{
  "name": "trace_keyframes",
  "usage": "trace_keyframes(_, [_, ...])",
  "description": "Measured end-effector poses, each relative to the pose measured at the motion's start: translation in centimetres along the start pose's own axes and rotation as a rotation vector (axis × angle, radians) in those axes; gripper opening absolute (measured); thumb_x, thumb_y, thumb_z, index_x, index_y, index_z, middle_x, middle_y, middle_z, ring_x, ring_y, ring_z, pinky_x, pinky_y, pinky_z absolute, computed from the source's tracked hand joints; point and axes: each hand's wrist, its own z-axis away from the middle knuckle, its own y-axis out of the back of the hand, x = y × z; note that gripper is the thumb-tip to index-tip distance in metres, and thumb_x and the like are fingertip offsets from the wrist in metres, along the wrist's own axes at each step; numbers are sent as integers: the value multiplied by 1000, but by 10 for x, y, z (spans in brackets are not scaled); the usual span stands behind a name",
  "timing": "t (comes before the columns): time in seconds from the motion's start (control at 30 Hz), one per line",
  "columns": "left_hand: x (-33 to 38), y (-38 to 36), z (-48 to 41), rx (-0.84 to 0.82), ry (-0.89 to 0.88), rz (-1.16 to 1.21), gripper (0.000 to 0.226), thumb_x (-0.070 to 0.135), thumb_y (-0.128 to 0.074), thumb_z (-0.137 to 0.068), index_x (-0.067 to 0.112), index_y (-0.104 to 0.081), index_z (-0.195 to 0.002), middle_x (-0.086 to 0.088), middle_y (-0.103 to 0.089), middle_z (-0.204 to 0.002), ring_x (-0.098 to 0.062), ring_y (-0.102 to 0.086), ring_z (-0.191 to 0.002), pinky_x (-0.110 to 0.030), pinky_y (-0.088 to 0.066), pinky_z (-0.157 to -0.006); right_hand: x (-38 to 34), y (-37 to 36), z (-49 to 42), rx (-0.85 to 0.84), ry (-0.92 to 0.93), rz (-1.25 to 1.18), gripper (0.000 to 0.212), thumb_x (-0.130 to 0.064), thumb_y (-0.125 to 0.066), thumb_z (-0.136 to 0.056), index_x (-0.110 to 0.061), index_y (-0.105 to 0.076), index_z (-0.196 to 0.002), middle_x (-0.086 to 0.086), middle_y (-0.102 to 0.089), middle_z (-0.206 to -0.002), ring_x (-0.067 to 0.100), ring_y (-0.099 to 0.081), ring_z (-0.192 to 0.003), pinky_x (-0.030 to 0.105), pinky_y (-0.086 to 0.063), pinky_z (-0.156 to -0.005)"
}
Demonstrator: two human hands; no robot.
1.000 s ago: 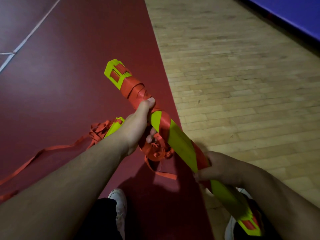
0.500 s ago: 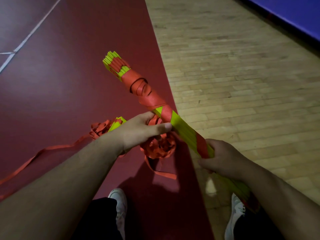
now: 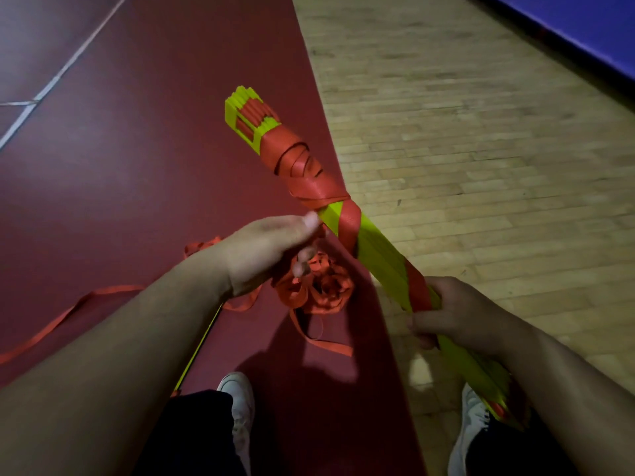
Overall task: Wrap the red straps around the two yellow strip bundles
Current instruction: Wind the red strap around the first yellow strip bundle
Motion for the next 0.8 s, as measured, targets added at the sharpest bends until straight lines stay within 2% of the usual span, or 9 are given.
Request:
trace_keyframes(0.07, [-1, 3, 0, 40, 9, 21, 57, 48, -49, -96, -5, -56, -115, -6, -52, -68, -21, -49, -57, -32, -38, -59, 1, 1, 0, 3, 6, -16, 26, -19, -72, -66, -5, -63, -85, 15, -65, -62, 30, -63, -57, 41, -51, -60])
trace_keyframes(0.13, [-1, 3, 0, 89, -11, -128, 45, 36, -50, -101, -8, -56, -106, -10, -58, -68, -22, -55, -58, -30, -39, -55, 1, 2, 1, 1, 14, -40, 28, -18, -72, -67, -1, -62, -87, 19, -64, -63, 33, -62, -59, 44, -51, -61])
trace_keyframes(0.2, [1, 1, 0, 141, -4, -286, 26, 26, -52, -103, 3, -60, -92, -11, -64, -67, -19, -56, -53, -25, -41, -49, -1, 1, 1, -3, 20, -68, 30, -17, -72, -67, 2, -61, -87, 21, -64, -63, 34, -61, -59, 43, -50, -62])
trace_keyframes(0.3, [2, 0, -2, 217, -5, -412, 21, 23, -52, -102, 12, -58, -85, -6, -64, -60, -18, -51, -49, -26, -37, -49, -2, -1, 0, 28, 17, -41, 27, -19, -74, -69, -1, -62, -84, 18, -66, -61, 32, -63, -57, 38, -50, -58])
trace_keyframes(0.47, [1, -7, -2, 130, 17, -131, 9, 8, -49, -101, 3, -56, -102, -7, -60, -63, -24, -60, -57, -24, -46, -47, 1, -8, -9, 253, 21, 283, 16, -24, -78, -80, -26, -64, -87, -1, -69, -71, 11, -66, -57, 26, -51, -54])
trace_keyframes(0.53, [-1, -5, -2, 75, 11, -70, 19, 14, -61, -90, 3, -57, -105, -6, -61, -67, -29, -58, -70, -27, -46, -52, 1, -9, -10, 304, 29, 376, 21, -34, -78, -80, -29, -60, -90, -5, -66, -77, 8, -62, -63, 26, -46, -55])
trace_keyframes(0.63, [1, -8, -2, 110, -3, -108, 41, 37, -74, -81, 2, -62, -99, -11, -62, -69, -26, -59, -62, -30, -45, -55, 1, -13, -10, 373, 24, 466, 32, -42, -76, -82, -28, -54, -100, -6, -63, -79, 11, -60, -67, 29, -44, -55])
trace_keyframes(0.73, [4, -18, -3, 282, 69, -133, 57, 69, -58, -85, 13, -60, -72, -10, -59, -62, -22, -55, -53, -32, -43, -57, 1, -18, -9, 415, 12, 638, 42, -52, -71, -83, -29, -49, -110, -6, -61, -85, 18, -61, -75, 31, -46, -61])
trace_keyframes(0.8, [1, -23, -6, 395, 136, -105, 64, 75, -50, -84, 15, -60, -66, -9, -58, -60, -22, -53, -54, -32, -42, -57, 2, -22, -9, 346, 24, 660, 47, -56, -67, -82, -30, -45, -115, -7, -58, -92, 17, -60, -82, 32, -44, -64])
